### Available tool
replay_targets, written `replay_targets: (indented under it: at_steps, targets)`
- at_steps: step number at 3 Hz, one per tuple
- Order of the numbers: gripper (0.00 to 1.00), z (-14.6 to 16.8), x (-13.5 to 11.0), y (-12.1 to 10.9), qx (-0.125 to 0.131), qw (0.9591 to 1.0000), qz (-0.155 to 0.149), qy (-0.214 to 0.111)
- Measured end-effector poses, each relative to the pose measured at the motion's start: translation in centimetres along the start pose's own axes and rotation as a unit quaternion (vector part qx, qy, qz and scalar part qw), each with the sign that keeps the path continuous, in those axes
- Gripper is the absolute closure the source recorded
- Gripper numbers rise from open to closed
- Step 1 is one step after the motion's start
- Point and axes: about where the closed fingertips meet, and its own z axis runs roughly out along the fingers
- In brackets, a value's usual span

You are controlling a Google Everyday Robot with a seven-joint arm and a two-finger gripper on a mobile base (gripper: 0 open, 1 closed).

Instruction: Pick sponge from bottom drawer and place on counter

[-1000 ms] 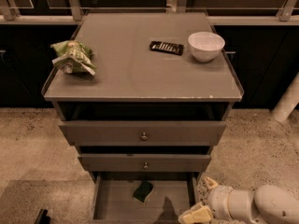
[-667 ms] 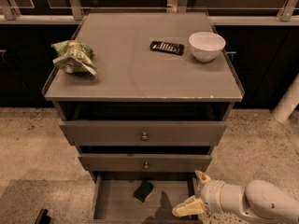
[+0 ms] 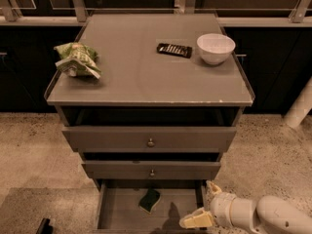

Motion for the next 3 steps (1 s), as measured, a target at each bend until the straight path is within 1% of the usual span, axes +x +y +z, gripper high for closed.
replay_targets:
  at_steps: [1,2,3]
  targets:
    - [0.0,2.1,-0.2,-0.6,0.02,0.9993,-0.025,-0.018]
    - [0.0,7.5,1.3,-0.5,-0.002,0.9979,-0.048,-0.044]
    - [0.0,7.5,1.3,-0.5,-0.002,0.9979,-0.048,-0.044]
